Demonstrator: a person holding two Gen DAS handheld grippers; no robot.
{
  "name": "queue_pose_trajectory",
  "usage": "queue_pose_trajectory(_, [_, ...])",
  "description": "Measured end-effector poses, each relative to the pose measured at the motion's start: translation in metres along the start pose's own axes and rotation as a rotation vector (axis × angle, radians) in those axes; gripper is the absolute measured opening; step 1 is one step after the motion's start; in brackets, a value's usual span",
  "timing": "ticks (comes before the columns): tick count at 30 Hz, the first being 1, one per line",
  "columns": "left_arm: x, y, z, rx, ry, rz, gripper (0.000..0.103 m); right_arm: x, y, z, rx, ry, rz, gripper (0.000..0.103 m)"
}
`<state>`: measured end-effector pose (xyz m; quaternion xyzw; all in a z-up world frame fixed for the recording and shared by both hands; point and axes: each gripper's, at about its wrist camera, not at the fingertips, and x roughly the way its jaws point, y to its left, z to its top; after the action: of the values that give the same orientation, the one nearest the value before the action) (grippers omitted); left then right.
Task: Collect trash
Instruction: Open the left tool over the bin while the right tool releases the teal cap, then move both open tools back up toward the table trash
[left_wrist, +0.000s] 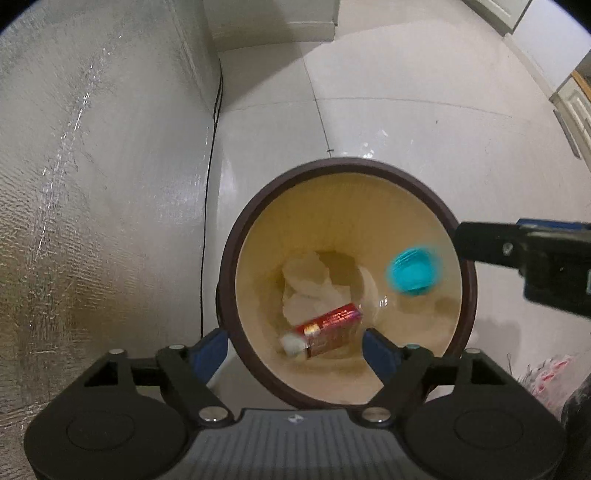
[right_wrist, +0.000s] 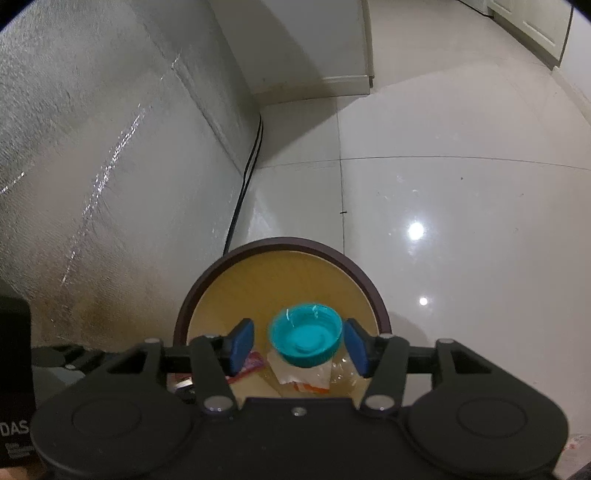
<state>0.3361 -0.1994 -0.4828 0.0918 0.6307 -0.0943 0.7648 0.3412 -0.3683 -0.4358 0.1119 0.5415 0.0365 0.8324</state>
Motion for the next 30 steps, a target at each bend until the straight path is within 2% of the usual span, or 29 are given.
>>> queue_pose_trajectory(13, [-0.007,0.004,-0.016,-0.001,0.030,0.014,0.091,-0.003,-0.005,-0.012,-0.043,0.047,-0.014,0.060])
queue_pose_trajectory(17, [-0.012,0.011,-0.021,-0.019,0.037,0.029,0.101,-0.009,-0.008,-0.017,-0.049,0.048,-0.016,0.063])
queue_pose_trajectory(23, [-0.029,0.023,-0.029,-0.071,0.033,0.033,0.103,-0.025,-0.012,-0.025,-0.060,0.037,-0.025,0.072])
queue_pose_trajectory(30, [-0.054,0.033,-0.041,-0.096,0.021,0.045,0.103,-0.045,-0.012,-0.034,-0.059,0.006,-0.048,0.091])
